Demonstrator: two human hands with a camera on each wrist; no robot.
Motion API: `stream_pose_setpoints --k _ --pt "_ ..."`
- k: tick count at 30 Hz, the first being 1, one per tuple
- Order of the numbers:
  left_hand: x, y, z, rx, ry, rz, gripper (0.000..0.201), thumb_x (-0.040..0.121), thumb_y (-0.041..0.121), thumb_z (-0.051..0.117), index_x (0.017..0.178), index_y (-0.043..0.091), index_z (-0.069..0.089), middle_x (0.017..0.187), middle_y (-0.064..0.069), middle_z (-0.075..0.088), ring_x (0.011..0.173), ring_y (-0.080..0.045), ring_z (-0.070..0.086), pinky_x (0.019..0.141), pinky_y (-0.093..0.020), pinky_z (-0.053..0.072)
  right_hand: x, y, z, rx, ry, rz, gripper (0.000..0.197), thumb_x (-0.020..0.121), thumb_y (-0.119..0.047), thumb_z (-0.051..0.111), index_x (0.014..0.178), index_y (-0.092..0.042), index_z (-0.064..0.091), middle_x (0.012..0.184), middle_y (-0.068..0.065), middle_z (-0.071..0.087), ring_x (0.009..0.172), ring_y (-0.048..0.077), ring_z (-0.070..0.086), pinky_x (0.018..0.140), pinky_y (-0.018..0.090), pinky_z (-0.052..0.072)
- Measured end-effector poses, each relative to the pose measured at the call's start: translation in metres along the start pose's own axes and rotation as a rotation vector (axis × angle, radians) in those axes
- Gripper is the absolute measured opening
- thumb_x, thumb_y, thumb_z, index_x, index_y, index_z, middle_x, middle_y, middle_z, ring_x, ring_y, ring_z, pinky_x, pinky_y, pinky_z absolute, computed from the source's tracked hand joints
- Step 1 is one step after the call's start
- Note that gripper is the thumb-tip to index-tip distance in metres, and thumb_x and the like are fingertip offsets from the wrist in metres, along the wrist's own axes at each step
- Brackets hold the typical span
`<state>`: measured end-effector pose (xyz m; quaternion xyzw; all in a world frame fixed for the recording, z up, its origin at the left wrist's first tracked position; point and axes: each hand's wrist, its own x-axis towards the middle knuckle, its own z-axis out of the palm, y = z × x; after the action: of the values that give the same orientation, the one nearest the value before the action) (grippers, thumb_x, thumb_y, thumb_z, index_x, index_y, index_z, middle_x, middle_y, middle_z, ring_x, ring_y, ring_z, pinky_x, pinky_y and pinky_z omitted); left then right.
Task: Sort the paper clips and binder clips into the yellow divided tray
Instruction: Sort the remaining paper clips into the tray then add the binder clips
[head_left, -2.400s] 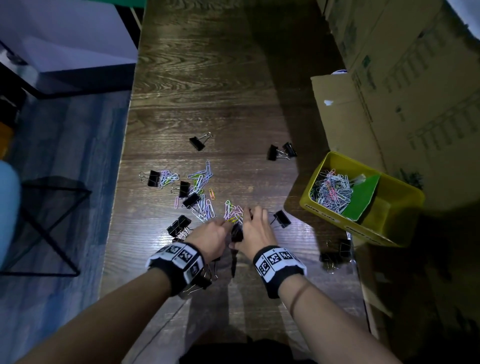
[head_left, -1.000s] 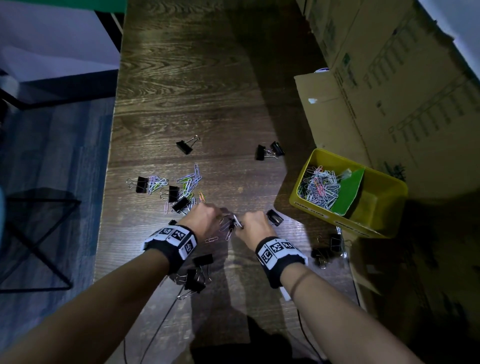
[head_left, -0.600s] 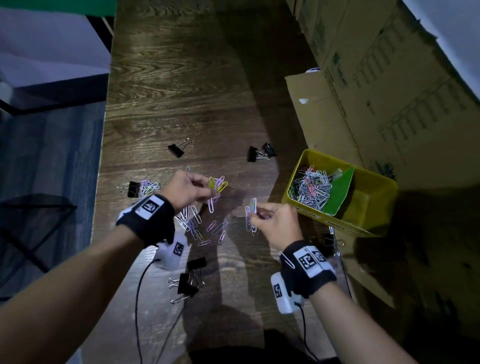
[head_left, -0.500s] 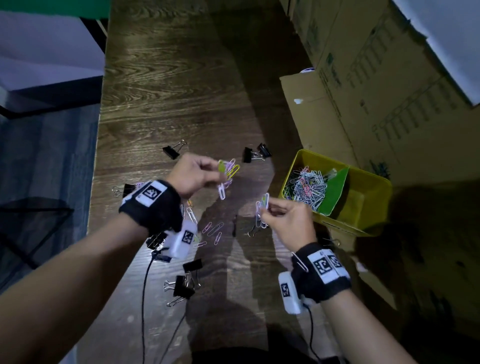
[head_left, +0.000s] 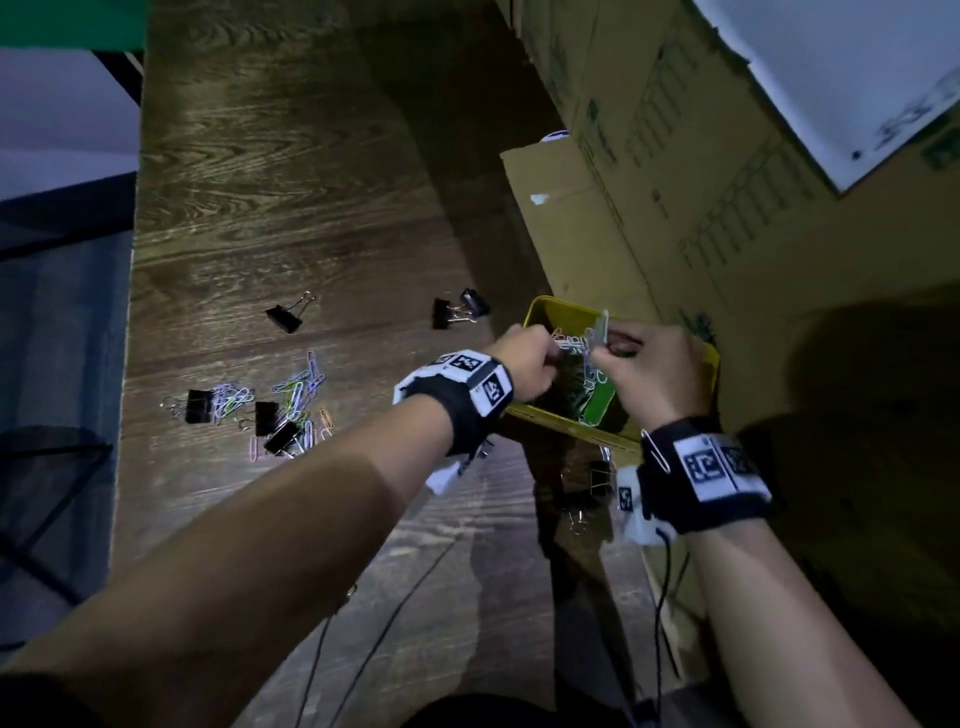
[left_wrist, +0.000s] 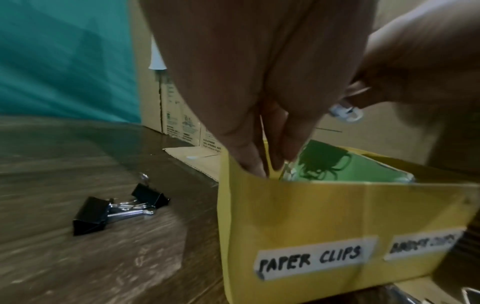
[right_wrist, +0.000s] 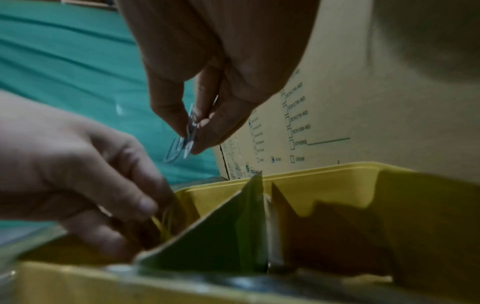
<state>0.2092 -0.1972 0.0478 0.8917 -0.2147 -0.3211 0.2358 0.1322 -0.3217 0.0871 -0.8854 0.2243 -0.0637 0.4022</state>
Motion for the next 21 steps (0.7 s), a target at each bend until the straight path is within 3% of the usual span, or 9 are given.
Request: stream_pose_setpoints --k 2,4,6,9,11,13,15,18,21 --pt "-0.004 -0.007 0.001 -0.022 0.015 0.026 0.021 0.091 0.020 0.049 0.103 0.015 0.067 0.107 -0.018 0.063 0.100 -0.032 0.059 0.086 -0.031 0.045 0.011 0.003 0.006 -0.079 -0.063 -0.053 0.020 0.080 -0.015 0.067 0.099 -0.012 0.074 0.088 0.004 0.074 0.079 0.014 0.065 0.074 0.023 0.049" --pt "-0.013 -0.009 -0.004 -0.064 0.092 0.044 0.021 0.091 0.022 0.055 0.105 0.016 0.069 0.103 -0.011 0.068 0.098 -0.023 0.061 0.089 -0.029 0.047 0.019 0.006 0.013 -0.195 -0.168 -0.070 0.017 0.083 -0.016 0.065 0.097 -0.012 0.073 0.090 0.008 0.073 0.084 0.023 0.066 0.075 0.026 0.051" --pt "-0.024 -0.015 -0.011 -0.182 0.162 0.048 0.016 0.088 0.022 0.060 0.098 0.016 0.071 0.089 -0.007 0.072 0.085 -0.017 0.066 0.085 -0.029 0.052 0.022 0.006 0.021 -0.320 -0.292 -0.035 0.023 0.086 -0.017 0.065 0.107 -0.010 0.069 0.102 0.012 0.071 0.093 0.027 0.065 0.085 0.037 0.053" --pt "-0.048 -0.041 -0.029 -0.415 0.183 0.020 0.008 0.087 0.016 0.062 0.088 0.015 0.070 0.077 -0.010 0.072 0.067 -0.019 0.068 0.074 -0.034 0.057 0.021 0.001 0.026 -0.426 -0.399 -0.003 0.039 0.088 -0.022 0.064 0.124 -0.010 0.059 0.122 0.016 0.062 0.115 0.030 0.055 0.098 0.040 0.046" --pt "-0.069 -0.074 -0.043 -0.304 0.208 0.004 0.007 0.086 0.018 0.063 0.083 0.018 0.070 0.071 -0.006 0.071 0.059 -0.006 0.065 0.068 -0.027 0.055 0.017 -0.005 0.029 -0.381 -0.381 -0.017 0.039 0.088 -0.024 0.063 0.125 -0.013 0.059 0.123 0.014 0.062 0.114 0.027 0.056 0.097 0.038 0.047" --pt "-0.093 -0.109 -0.055 -0.074 0.169 -0.037 0.010 0.087 0.018 0.063 0.084 0.014 0.071 0.067 -0.001 0.069 0.050 0.006 0.057 0.063 -0.020 0.048 0.007 -0.015 0.032 -0.305 -0.335 -0.112 0.033 0.088 -0.021 0.062 0.120 -0.016 0.063 0.116 0.008 0.066 0.103 0.018 0.062 0.094 0.026 0.046" --pt "-0.118 -0.141 -0.057 0.170 0.053 -0.131 0.012 0.088 0.015 0.058 0.086 0.014 0.070 0.071 0.000 0.065 0.060 -0.004 0.059 0.063 -0.021 0.045 -0.009 -0.029 0.040 -0.262 -0.310 -0.259 0.026 0.088 -0.019 0.061 0.112 -0.017 0.068 0.107 0.004 0.068 0.085 0.008 0.058 0.082 0.014 0.040" --pt "-0.146 -0.173 -0.044 0.378 -0.107 -0.266 0.018 0.084 0.011 0.051 0.091 0.019 0.066 0.089 -0.004 0.065 0.087 -0.024 0.063 0.071 -0.025 0.045 -0.036 -0.045 0.068 -0.181 -0.442 -0.358 0.019 0.086 -0.018 0.061 0.102 -0.019 0.071 0.096 0.002 0.068 0.077 0.007 0.058 0.081 0.025 0.052" --pt "-0.155 -0.183 -0.014 0.584 -0.167 -0.235 0.033 0.087 0.005 0.045 0.117 0.017 0.053 0.124 -0.009 0.051 0.110 -0.027 0.054 0.079 -0.034 0.045 -0.063 -0.047 0.110 -0.329 -0.749 -0.334 0.021 0.088 -0.021 0.060 0.108 -0.021 0.067 0.100 0.001 0.069 0.088 0.014 0.064 0.083 0.030 0.053"
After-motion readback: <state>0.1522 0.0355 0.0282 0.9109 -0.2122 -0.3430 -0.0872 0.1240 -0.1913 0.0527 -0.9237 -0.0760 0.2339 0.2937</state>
